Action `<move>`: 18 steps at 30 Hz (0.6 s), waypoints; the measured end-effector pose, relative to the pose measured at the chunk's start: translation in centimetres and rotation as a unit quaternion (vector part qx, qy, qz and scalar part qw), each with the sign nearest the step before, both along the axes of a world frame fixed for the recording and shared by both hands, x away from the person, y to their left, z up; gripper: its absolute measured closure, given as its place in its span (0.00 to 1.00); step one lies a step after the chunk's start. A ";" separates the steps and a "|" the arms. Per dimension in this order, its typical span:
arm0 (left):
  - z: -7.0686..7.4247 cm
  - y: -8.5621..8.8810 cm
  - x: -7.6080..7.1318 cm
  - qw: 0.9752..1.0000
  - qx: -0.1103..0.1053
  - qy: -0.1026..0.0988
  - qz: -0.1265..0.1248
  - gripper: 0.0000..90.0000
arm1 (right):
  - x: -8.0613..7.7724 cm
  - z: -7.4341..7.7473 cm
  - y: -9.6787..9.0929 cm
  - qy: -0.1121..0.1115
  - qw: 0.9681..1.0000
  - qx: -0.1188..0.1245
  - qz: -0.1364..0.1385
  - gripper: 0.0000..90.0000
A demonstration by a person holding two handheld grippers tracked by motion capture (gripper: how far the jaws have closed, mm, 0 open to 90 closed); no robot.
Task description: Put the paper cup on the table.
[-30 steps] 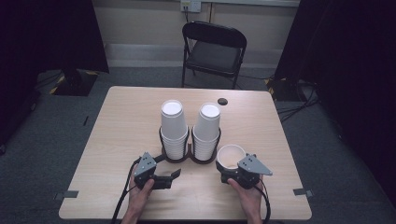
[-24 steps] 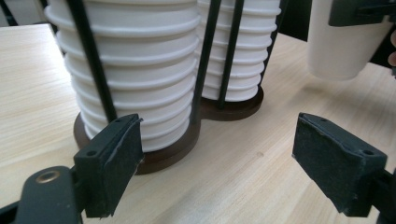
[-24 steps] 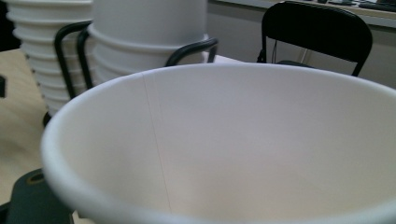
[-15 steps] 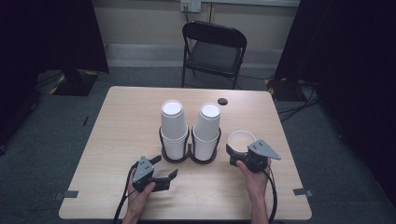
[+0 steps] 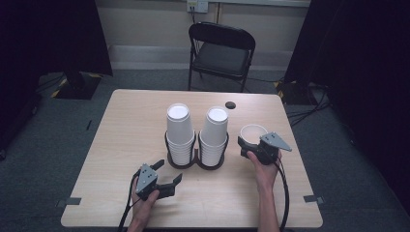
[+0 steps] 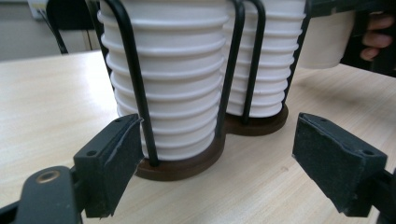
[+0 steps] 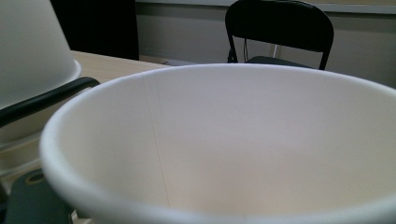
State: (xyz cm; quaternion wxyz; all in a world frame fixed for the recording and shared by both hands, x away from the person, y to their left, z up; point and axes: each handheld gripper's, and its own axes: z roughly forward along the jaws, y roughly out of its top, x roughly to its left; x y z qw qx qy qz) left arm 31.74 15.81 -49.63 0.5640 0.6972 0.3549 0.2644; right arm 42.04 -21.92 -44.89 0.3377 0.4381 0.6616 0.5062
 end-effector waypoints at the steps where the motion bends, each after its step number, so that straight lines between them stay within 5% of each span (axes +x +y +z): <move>1: 0.0 0.0 -0.1 1.000 -0.001 -0.009 0.002 0.18 | 0.6 -0.2 0.1 0.001 1.000 -0.002 -0.005 0.13; 10: 0.0 0.3 0.0 1.000 -0.013 -0.004 0.000 0.18 | 2.4 -1.7 0.3 0.013 1.000 -0.010 -0.021 0.13; 18: -0.1 0.3 -0.1 1.000 -0.018 -0.006 0.003 0.18 | 2.9 -2.7 1.0 0.003 1.000 -0.001 0.003 0.13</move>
